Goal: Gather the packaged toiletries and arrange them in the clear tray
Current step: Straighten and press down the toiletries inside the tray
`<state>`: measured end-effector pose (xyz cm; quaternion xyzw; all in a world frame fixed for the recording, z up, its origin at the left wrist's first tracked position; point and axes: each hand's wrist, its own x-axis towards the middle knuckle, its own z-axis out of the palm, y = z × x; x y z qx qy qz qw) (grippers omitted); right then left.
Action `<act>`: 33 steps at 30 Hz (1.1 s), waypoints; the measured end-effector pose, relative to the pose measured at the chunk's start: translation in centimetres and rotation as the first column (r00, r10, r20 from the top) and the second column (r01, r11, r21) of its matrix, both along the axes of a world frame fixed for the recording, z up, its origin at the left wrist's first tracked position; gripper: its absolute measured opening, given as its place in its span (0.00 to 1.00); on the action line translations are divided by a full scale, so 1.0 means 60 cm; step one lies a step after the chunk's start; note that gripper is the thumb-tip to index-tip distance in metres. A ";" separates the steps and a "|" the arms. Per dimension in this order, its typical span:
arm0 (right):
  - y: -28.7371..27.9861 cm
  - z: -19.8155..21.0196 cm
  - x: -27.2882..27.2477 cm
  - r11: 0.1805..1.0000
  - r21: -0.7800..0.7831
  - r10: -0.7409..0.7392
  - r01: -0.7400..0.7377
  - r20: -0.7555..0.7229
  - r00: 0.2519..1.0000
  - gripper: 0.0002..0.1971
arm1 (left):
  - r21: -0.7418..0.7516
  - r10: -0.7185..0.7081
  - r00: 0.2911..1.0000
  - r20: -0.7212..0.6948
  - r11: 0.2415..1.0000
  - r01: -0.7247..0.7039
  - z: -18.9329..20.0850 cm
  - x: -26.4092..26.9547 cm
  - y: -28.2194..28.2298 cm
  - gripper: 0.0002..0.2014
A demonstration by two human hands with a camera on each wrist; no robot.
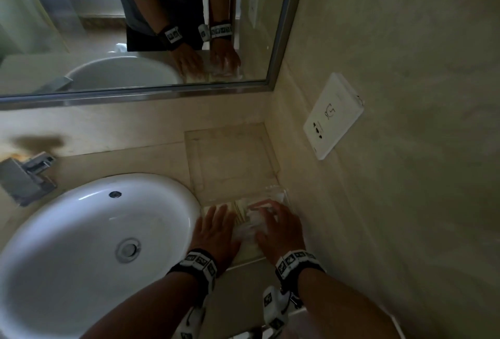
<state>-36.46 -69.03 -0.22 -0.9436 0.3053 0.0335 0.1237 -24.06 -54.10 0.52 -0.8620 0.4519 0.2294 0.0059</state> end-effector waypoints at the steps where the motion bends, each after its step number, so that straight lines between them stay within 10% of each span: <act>1: -0.001 -0.003 -0.004 1.000 -0.002 -0.026 0.026 -0.018 0.999 0.27 | -0.016 0.024 1.000 0.011 1.000 -0.024 0.001 0.007 0.007 0.37; 11: 0.028 0.023 -0.064 0.963 0.124 -0.220 0.239 -0.154 0.963 0.10 | 0.057 0.279 0.956 -0.092 0.960 -0.275 0.049 0.028 0.067 0.34; 17: 0.030 -0.003 -0.082 0.908 0.272 -0.238 0.319 -0.292 0.926 0.21 | 0.140 0.314 0.939 -0.140 0.945 -0.296 0.036 0.019 0.066 0.20; 22: 0.026 -0.006 -0.063 0.808 0.394 -0.341 0.438 -0.293 0.893 0.03 | 0.171 0.396 0.887 -0.239 0.916 -0.363 0.015 0.013 0.055 0.27; 33: 0.013 -0.026 -0.047 0.494 0.633 -0.596 0.595 -0.251 0.762 0.11 | 0.179 0.451 0.842 -0.298 0.892 -0.415 0.010 0.021 0.037 0.30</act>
